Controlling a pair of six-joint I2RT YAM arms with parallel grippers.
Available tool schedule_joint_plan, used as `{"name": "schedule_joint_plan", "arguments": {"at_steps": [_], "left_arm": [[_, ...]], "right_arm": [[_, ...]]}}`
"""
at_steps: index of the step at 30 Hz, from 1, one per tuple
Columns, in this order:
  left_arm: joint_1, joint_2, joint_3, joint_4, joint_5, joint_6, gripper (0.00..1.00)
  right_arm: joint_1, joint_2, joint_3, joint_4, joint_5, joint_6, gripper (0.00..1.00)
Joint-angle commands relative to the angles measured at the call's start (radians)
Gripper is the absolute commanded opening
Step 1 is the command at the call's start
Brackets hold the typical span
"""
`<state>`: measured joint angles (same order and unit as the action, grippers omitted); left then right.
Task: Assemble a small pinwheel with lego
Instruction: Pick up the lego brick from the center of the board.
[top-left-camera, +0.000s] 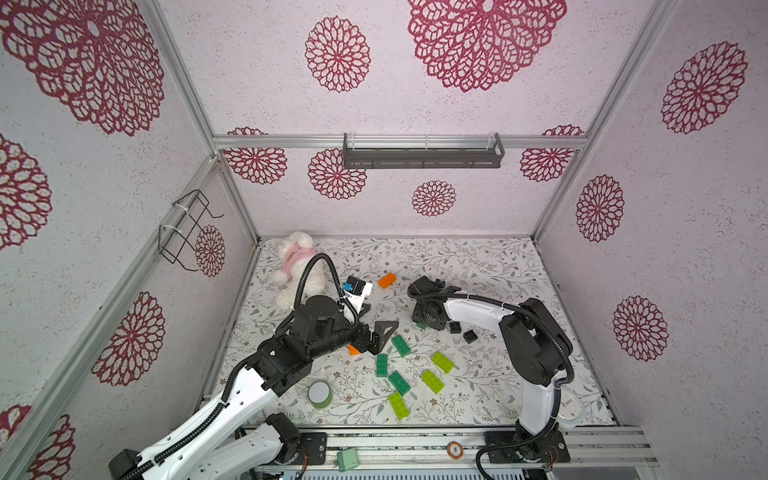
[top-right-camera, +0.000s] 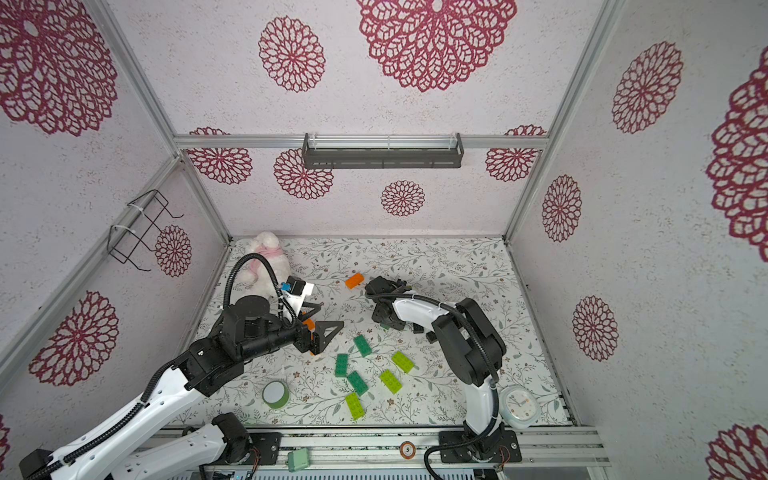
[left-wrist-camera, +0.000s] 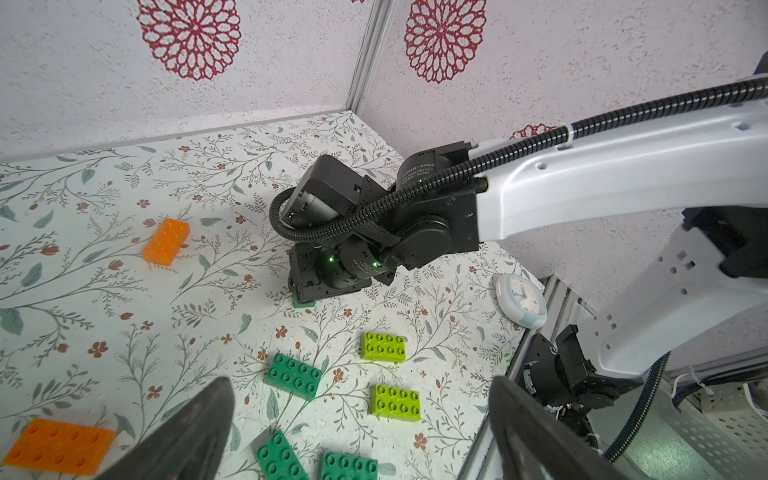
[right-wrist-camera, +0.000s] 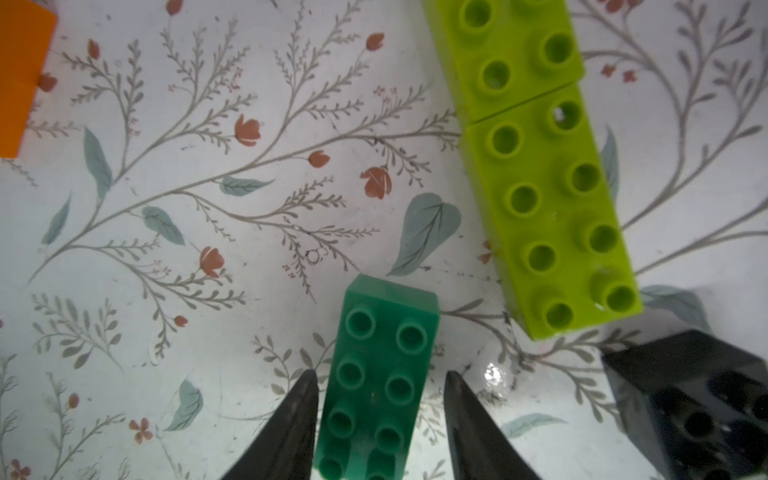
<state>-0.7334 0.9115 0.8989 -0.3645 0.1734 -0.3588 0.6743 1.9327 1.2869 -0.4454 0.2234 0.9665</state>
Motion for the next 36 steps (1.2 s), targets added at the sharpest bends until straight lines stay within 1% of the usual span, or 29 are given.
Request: {"name": "schedule_joint_plan", "arguments": {"at_steps": [1,6,9,12,15,17,19,24,27,29,32,36], "left_arm": [[-0.005,0.008,0.022,0.007,0.002,0.023,0.97],[-0.004,0.019,0.023,0.004,0.0,0.024,0.97],[-0.003,0.025,0.022,0.005,-0.001,0.025,0.97],[-0.001,0.035,0.023,0.001,-0.004,0.026,0.97],[0.002,0.042,0.023,0.0,-0.008,0.026,0.97],[0.004,0.049,0.026,-0.002,-0.013,0.029,0.97],[0.008,0.058,0.029,-0.009,-0.027,0.031,0.97],[0.018,0.108,0.064,-0.073,-0.052,0.025,0.97],[0.05,0.151,0.084,-0.105,-0.048,-0.003,0.97],[0.085,0.178,0.101,-0.116,-0.013,-0.022,0.97],[0.139,0.189,0.094,-0.087,0.053,-0.059,0.97],[0.158,0.186,0.089,-0.082,0.052,-0.06,0.97]], "right_arm": [[-0.006,0.003,0.031,-0.003,0.001,-0.014,0.44],[-0.004,0.012,0.038,-0.016,0.015,-0.064,0.35],[-0.004,0.015,0.043,-0.029,0.009,-0.113,0.35],[-0.004,0.019,0.059,-0.05,0.004,-0.173,0.45],[-0.005,0.016,0.072,-0.067,0.004,-0.205,0.52],[-0.01,0.021,0.083,-0.074,-0.002,-0.218,0.55],[-0.016,0.028,0.091,-0.076,-0.01,-0.228,0.56],[-0.023,0.047,0.113,-0.082,-0.012,-0.246,0.52],[-0.027,0.048,0.114,-0.085,-0.005,-0.25,0.49],[-0.027,0.048,0.112,-0.085,-0.006,-0.252,0.47],[-0.028,0.048,0.109,-0.085,-0.007,-0.252,0.44],[-0.027,0.048,0.107,-0.088,-0.006,-0.252,0.42]]}}
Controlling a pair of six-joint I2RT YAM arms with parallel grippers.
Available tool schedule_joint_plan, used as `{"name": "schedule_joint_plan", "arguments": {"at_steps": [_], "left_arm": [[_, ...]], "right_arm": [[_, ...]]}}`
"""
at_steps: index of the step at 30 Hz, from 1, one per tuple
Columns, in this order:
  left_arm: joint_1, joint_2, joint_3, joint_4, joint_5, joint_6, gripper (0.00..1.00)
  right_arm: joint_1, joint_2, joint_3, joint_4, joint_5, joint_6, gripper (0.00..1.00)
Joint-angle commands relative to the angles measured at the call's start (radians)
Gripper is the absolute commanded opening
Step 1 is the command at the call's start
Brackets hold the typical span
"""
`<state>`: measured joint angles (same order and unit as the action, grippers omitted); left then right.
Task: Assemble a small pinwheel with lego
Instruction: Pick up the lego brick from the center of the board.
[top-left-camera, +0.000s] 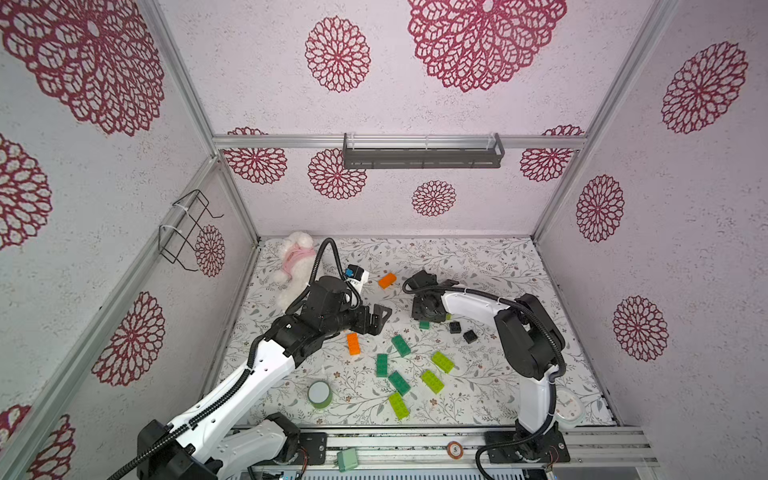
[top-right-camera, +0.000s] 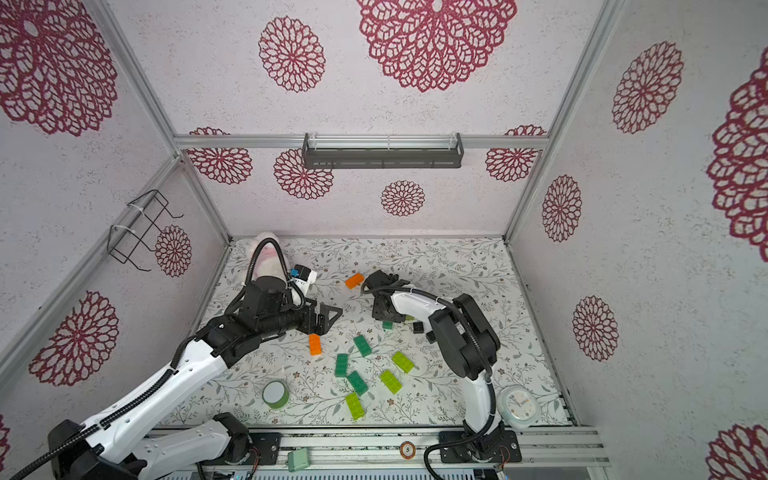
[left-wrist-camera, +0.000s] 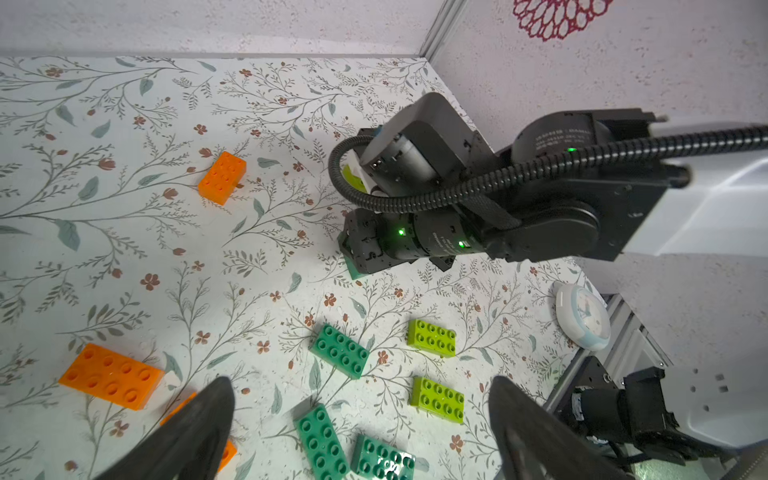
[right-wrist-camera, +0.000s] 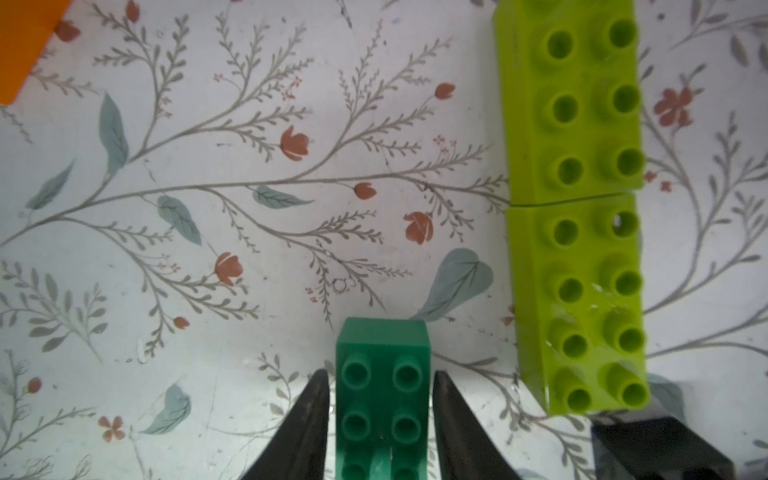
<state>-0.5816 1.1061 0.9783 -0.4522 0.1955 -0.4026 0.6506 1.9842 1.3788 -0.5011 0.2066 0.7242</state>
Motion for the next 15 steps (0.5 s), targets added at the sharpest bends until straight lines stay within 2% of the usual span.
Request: {"name": "schedule_joint_plan", "arguments": {"at_steps": [1,15], "left_arm": [[0.009,-0.009,0.009,0.006,0.028,-0.014,0.97],[0.008,-0.012,0.006,0.012,0.035,-0.014,0.97]], "right_arm": [[-0.003,-0.005,0.012,-0.031,0.008,-0.008,0.42],[-0.003,-0.012,-0.005,-0.03,0.003,-0.005,0.36]]}}
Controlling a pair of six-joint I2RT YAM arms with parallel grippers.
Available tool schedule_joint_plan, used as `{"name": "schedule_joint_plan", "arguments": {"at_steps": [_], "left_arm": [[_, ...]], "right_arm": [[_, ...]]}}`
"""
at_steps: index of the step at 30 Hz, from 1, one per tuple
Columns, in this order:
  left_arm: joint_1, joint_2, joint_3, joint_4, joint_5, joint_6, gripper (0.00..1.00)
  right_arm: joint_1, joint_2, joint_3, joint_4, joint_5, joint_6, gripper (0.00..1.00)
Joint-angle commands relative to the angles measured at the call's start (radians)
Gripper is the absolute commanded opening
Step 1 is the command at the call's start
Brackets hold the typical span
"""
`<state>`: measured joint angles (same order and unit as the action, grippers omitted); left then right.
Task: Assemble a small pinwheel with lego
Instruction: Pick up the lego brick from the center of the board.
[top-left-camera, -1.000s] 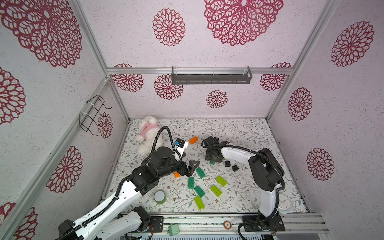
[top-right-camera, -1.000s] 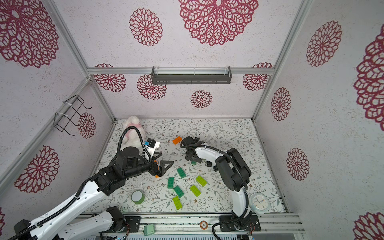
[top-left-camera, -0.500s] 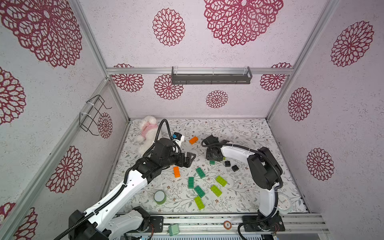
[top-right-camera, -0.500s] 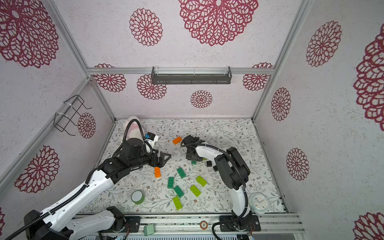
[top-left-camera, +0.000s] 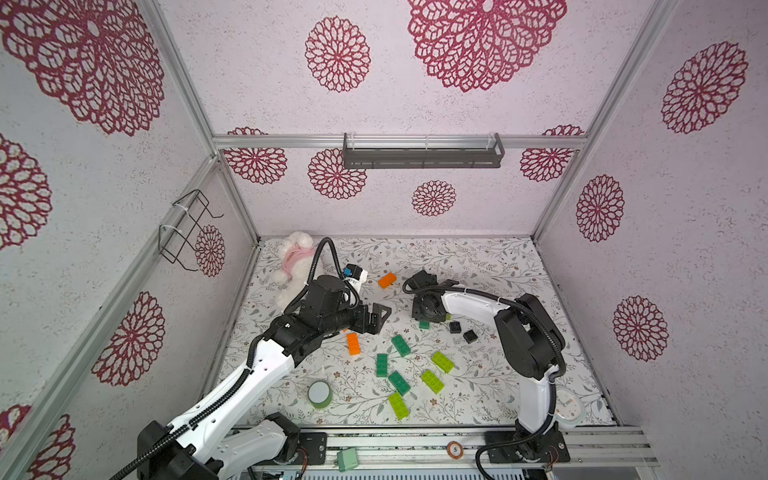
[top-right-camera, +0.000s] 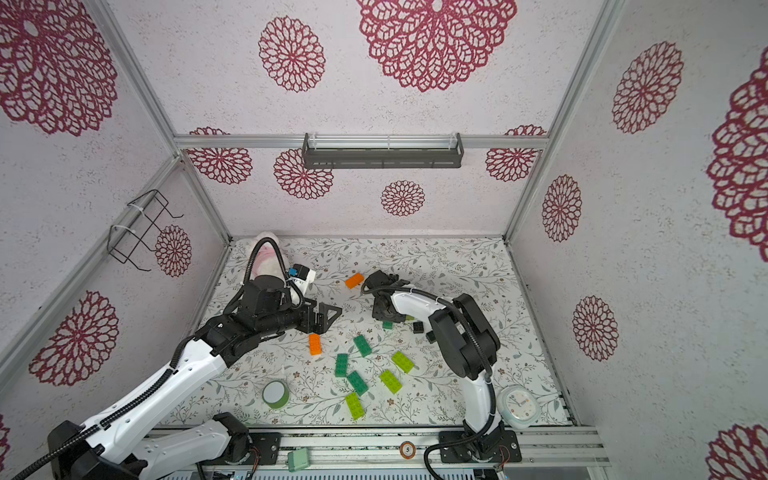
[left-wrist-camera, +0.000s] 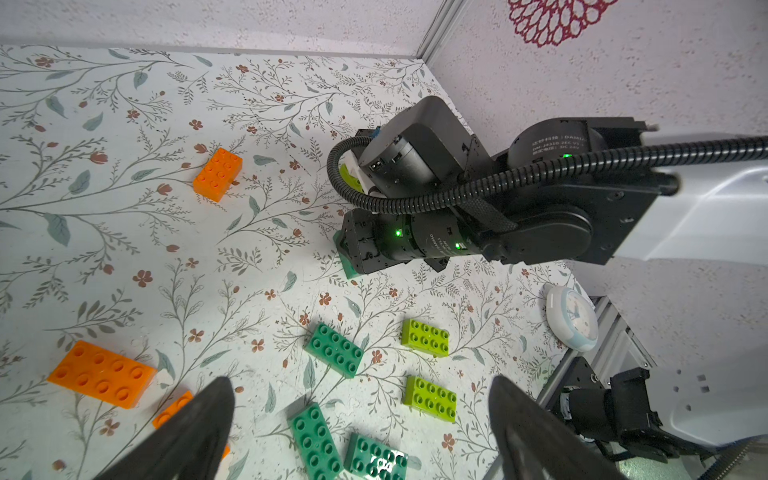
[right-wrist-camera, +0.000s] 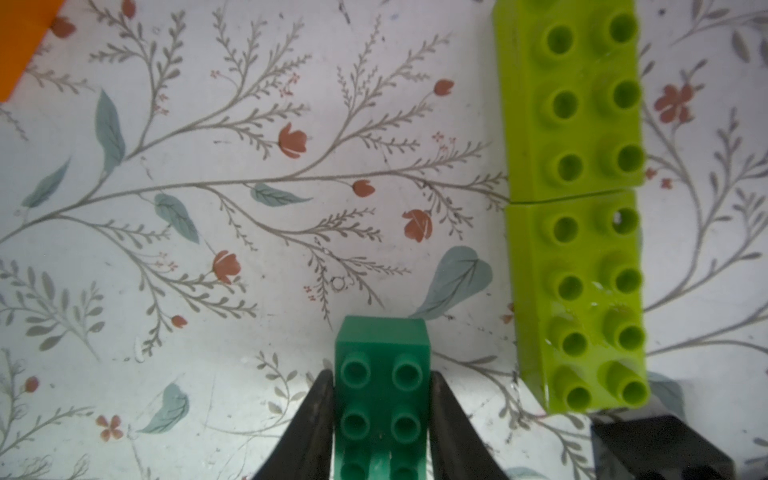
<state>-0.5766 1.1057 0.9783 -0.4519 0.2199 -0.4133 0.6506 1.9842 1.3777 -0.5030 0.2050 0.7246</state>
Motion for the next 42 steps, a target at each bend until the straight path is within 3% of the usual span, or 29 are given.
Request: {"name": "schedule_joint_plan", "arguments": {"at_steps": [1,13,20,23,27,37,42], "left_arm": [[0.003,-0.013,0.006,0.011,0.01,-0.003,0.97],[0.003,-0.01,0.005,0.013,0.013,-0.008,0.97],[0.002,-0.005,0.004,0.014,0.015,-0.008,0.97],[0.003,-0.007,0.003,0.015,0.01,-0.007,0.97],[0.003,-0.013,0.0,0.02,0.012,-0.006,0.97],[-0.003,-0.112,-0.075,0.146,0.047,-0.005,0.97],[-0.006,-0.107,-0.07,0.139,0.049,-0.002,0.97]], "right_arm": [[-0.002,-0.011,-0.006,-0.028,0.007,-0.005,0.36],[0.0,-0.027,-0.027,-0.016,-0.003,-0.013,0.36],[-0.002,-0.037,-0.028,-0.013,-0.003,-0.036,0.26],[-0.003,-0.054,-0.011,-0.01,-0.004,-0.08,0.2],[-0.015,-0.078,0.046,-0.03,-0.026,-0.177,0.19],[-0.23,-0.191,0.05,-0.02,-0.15,-0.38,0.19],[-0.305,-0.158,0.102,-0.083,-0.187,-0.466,0.21]]}}
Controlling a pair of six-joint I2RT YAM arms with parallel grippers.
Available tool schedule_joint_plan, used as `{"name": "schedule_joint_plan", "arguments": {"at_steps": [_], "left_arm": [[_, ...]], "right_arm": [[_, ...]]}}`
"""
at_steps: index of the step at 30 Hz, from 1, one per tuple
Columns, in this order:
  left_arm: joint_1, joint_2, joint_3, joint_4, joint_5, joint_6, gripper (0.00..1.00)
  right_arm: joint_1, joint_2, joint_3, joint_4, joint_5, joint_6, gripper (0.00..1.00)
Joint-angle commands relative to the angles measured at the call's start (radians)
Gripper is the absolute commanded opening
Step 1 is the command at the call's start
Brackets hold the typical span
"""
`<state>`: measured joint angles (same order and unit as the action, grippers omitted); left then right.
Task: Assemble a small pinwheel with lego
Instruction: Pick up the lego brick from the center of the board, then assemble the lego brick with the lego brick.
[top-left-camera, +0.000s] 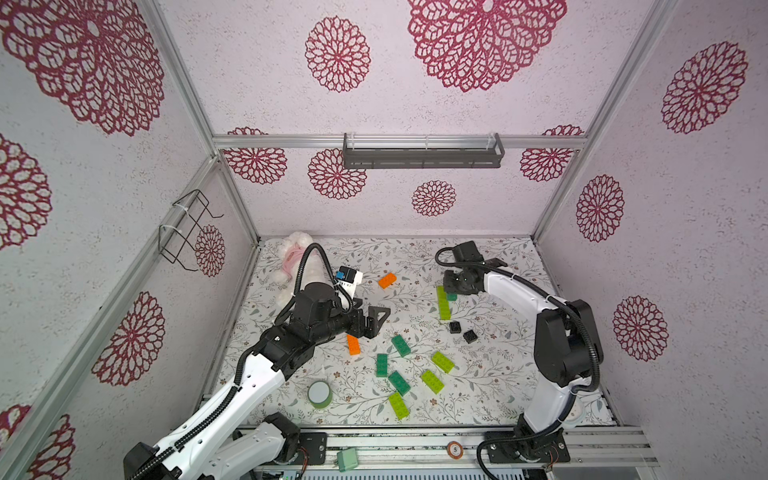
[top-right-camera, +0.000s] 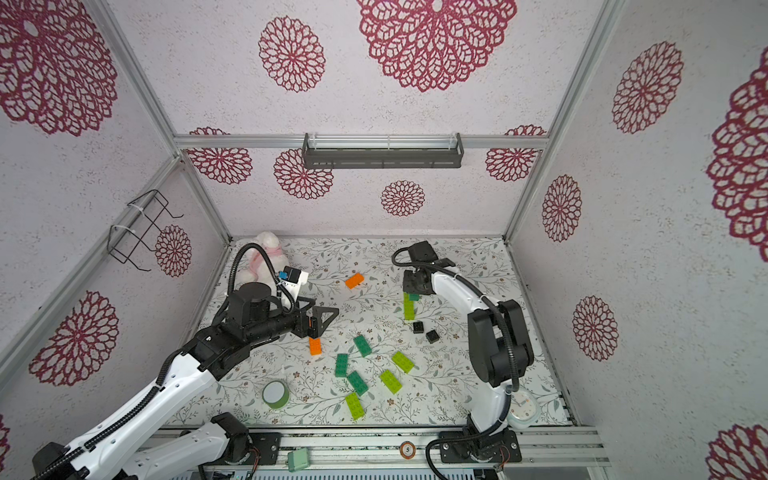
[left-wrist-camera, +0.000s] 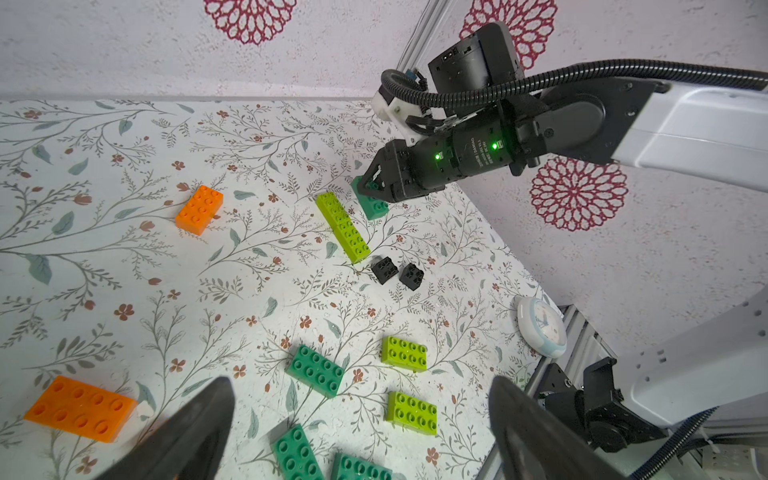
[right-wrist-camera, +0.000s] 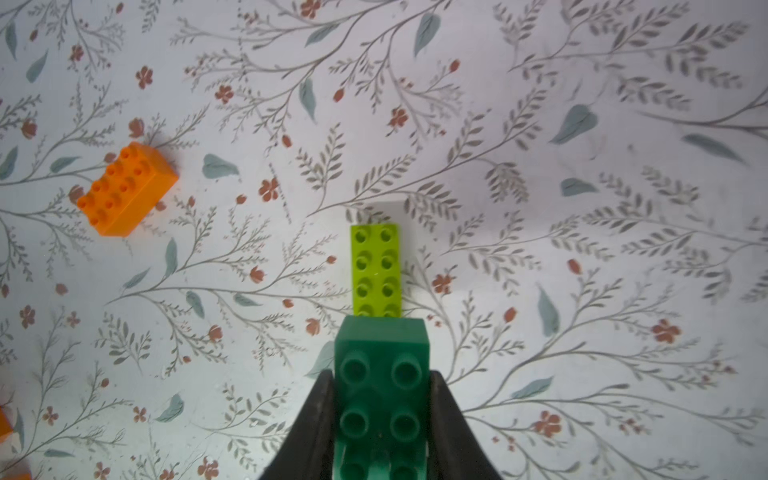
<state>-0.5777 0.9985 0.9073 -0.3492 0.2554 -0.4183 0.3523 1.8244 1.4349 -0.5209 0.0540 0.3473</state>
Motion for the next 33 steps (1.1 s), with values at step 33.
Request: {"name": "schedule_joint_plan", "arguments": {"at_steps": [33], "left_arm": [[-0.002,0.024,0.012,0.019,0.014,0.012,0.97]], "right_arm": [[0.002,0.157,0.07,-0.037,-0.066,-0.041,0.2]]}}
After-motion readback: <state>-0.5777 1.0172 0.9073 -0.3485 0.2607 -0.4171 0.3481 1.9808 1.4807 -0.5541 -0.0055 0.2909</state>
